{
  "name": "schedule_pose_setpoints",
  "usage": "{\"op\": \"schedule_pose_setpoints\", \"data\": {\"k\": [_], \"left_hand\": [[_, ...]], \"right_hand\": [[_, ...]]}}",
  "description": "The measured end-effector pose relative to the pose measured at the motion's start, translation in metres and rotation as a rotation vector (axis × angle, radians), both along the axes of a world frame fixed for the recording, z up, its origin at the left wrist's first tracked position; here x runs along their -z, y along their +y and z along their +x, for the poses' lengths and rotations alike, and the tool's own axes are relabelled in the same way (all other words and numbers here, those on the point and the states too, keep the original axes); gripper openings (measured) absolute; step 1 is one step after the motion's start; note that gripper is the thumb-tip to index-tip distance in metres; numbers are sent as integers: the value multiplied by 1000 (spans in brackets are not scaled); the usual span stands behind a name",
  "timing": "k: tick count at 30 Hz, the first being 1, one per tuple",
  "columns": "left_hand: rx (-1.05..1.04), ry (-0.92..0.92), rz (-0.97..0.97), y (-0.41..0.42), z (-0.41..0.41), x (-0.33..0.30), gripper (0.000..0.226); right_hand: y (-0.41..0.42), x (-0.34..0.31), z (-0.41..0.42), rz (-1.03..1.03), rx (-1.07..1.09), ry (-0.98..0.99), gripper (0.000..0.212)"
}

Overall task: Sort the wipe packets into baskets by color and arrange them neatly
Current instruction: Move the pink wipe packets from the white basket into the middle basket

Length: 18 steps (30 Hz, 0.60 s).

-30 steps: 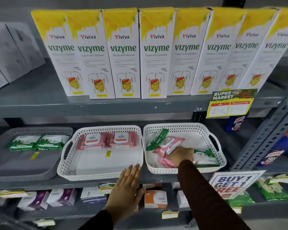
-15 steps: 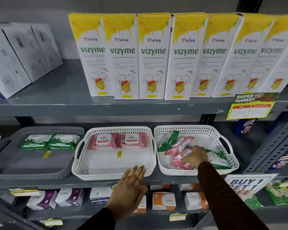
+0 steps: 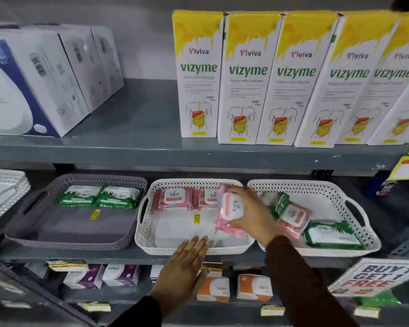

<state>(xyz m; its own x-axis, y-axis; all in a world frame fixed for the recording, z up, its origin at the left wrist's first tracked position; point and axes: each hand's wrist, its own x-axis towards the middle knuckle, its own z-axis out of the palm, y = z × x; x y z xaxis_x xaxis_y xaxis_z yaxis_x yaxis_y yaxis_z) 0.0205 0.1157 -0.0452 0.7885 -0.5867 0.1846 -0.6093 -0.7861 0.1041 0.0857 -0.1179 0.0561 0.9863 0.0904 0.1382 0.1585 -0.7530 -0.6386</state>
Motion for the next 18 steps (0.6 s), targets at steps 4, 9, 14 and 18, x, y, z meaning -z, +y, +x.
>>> {"op": "schedule_pose_setpoints", "data": {"k": [4, 9, 14, 18], "left_hand": [[13, -12, 1, 1, -3, 2, 61], [1, -45, -19, -1, -5, 0, 62], [32, -43, -30, -34, -3, -1, 62], [62, -30, -59, -60, -1, -1, 63]], "right_hand": [[22, 51, 34, -307, -8, 92, 65], [16, 51, 30, -209, -36, 155, 44], [-48, 42, 11, 161, 526, -104, 10], [-117, 51, 19, -123, 661, 371, 72]]}}
